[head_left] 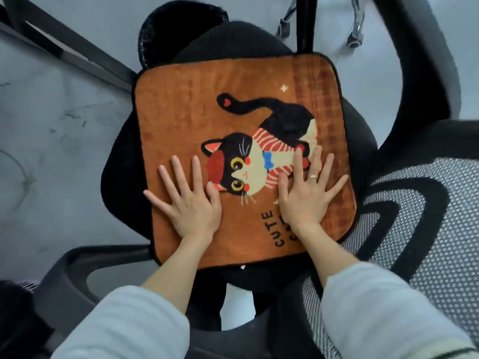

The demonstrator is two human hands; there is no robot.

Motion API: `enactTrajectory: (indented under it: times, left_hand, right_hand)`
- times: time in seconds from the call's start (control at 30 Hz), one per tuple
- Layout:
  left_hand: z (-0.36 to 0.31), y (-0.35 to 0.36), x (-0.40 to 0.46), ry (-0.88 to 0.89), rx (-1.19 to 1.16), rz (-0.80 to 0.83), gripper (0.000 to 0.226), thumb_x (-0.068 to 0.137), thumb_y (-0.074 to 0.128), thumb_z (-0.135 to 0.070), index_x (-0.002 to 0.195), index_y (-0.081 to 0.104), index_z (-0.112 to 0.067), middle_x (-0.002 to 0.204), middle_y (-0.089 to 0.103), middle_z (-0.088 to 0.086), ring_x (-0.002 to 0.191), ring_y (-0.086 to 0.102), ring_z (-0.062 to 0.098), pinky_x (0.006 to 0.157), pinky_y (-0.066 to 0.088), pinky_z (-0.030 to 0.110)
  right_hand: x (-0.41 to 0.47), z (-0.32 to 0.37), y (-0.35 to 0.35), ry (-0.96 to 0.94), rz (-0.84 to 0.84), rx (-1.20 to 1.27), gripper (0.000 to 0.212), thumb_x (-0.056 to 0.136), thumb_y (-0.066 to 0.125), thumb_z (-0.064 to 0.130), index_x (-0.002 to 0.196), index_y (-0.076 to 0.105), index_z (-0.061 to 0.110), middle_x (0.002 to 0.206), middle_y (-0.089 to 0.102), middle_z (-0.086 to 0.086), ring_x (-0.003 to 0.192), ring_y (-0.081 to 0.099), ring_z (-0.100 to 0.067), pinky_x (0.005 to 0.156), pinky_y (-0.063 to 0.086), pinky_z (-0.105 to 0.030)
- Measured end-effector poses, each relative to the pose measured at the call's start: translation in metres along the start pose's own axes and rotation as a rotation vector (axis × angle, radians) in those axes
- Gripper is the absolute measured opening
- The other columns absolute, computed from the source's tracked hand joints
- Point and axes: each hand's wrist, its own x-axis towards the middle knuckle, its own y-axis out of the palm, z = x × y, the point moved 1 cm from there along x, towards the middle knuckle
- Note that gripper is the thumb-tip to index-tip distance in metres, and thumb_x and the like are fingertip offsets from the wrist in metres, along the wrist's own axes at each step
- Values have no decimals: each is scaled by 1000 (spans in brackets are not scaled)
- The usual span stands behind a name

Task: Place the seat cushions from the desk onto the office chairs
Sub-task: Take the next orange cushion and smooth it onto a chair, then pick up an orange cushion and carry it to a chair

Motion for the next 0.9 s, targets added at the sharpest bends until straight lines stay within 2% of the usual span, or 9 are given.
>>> enactTrajectory:
  times: [0.17,0.33,0.47,0.6,0.73,0.8,0.9]
  left_hand:
    - [6,-5,-12,9,-14,93,58,94,20,-41,149,6,-31,159,-2,8,145,-6,33,107,-3,70]
    - [-9,-8,-60,-19,-55,209,59,96,25,-40,147,-4,-37,158,-11,6,144,-14,32,106,-2,72]
    - [-4,5,-67,8,-2,121,60,92,22,-42,149,4,-34,158,3,12,145,0,37,103,3,75]
    - [-5,21,-60,47,17,60,61,90,24,-40,149,8,-32,157,8,15,144,6,39,101,2,75]
    - [-2,18,-63,48,43,118,60,92,22,-42,149,4,-32,158,4,14,144,3,39,101,3,76]
    - [-6,14,-61,52,51,183,59,94,19,-43,148,-4,-33,158,-6,12,144,-6,37,102,0,75]
    - [-1,-19,-57,72,41,426,62,97,23,-40,146,-14,-35,156,-21,8,143,-19,34,105,2,71]
  right_hand:
    - [-15,-8,-3,-18,84,-21,61,92,12,56,149,5,37,160,0,-2,148,0,-29,112,-2,-62]
    - [-55,-12,-8,161,115,39,66,89,11,58,150,12,32,160,8,-4,147,6,-28,116,3,-56]
    - [-59,-3,7,228,14,98,64,90,23,53,149,22,28,158,17,-6,146,14,-30,114,2,-58]
    - [-52,-3,23,235,-47,70,63,91,25,51,149,18,28,159,14,-6,146,11,-30,111,-6,-57]
    - [-56,-3,16,230,52,42,63,93,18,53,150,4,31,160,-1,-3,148,-3,-28,111,-9,-58]
    - [-53,-4,13,235,193,47,63,95,17,54,150,-6,32,159,-13,-2,147,-13,-27,112,-8,-61]
    - [-56,-6,-22,206,417,99,66,96,19,55,149,-11,30,157,-21,-3,145,-18,-28,113,-2,-63]
